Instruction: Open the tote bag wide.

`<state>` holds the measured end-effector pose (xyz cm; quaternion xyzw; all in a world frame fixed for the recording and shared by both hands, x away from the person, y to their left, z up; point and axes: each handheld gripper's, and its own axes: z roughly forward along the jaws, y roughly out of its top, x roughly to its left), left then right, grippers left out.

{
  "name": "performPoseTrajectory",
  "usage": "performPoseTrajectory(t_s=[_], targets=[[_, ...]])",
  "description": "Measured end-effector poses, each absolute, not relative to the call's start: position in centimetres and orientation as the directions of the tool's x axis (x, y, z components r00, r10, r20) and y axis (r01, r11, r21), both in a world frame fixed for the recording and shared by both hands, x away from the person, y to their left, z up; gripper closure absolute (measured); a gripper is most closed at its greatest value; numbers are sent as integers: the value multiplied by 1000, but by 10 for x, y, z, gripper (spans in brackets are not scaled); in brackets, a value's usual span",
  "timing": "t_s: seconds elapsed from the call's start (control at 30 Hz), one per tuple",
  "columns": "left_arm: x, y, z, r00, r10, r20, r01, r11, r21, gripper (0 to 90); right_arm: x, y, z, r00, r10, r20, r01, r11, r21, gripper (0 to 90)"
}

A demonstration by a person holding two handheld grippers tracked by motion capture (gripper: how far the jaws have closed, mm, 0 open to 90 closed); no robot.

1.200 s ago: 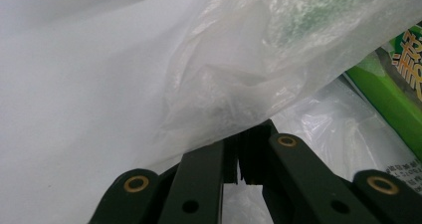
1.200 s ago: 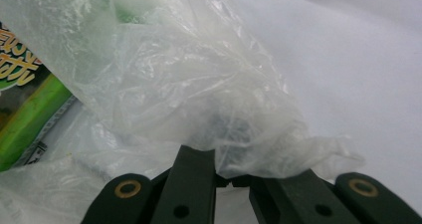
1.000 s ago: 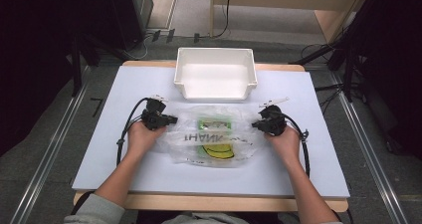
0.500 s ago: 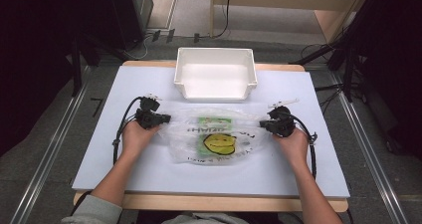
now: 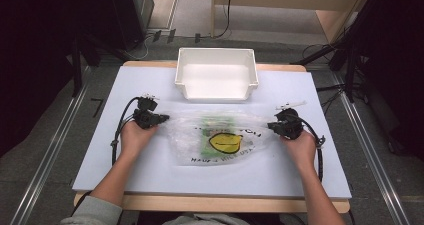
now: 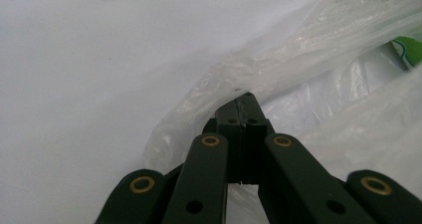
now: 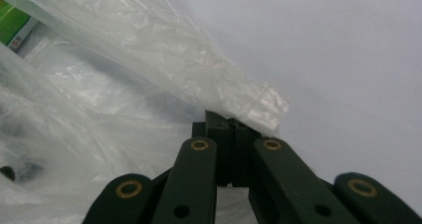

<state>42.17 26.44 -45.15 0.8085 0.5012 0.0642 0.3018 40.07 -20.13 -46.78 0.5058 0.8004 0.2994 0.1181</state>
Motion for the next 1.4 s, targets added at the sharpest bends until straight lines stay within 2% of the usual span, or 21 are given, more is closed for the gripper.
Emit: performPoseTrajectory(t_s=[0.27,0.57,0.63,0.77,0.87,1.17,1.23,1.4], targets=[[422,266,-451,489,849,-197,772,-317,550,900,399,-211,-468,-449,885,121,745,296,597,900],[421,266,-451,488,854,-180,770,-324,550,900,398,-210,-467,-439,895,73,741,315,593,900],[422,267,-451,481,854,-201,777,-309,548,900,399,-210,-467,-439,896,68,741,318,592,900],[424,270,-448,484,822,-299,788,-260,558,900,399,-207,-465,-452,889,78,737,322,595,900],[420,263,-439,527,811,-255,751,-304,587,900,398,-207,-460,-459,883,98,724,308,617,900],[409,250,-417,596,775,-209,679,-348,646,900,391,-198,-443,-527,839,133,667,311,677,900],[408,250,-413,597,767,-235,676,-323,663,900,390,-195,-438,-537,832,139,655,307,690,900],[407,244,-405,614,753,-238,673,-341,657,900,388,-191,-429,-542,829,137,646,306,699,900]])
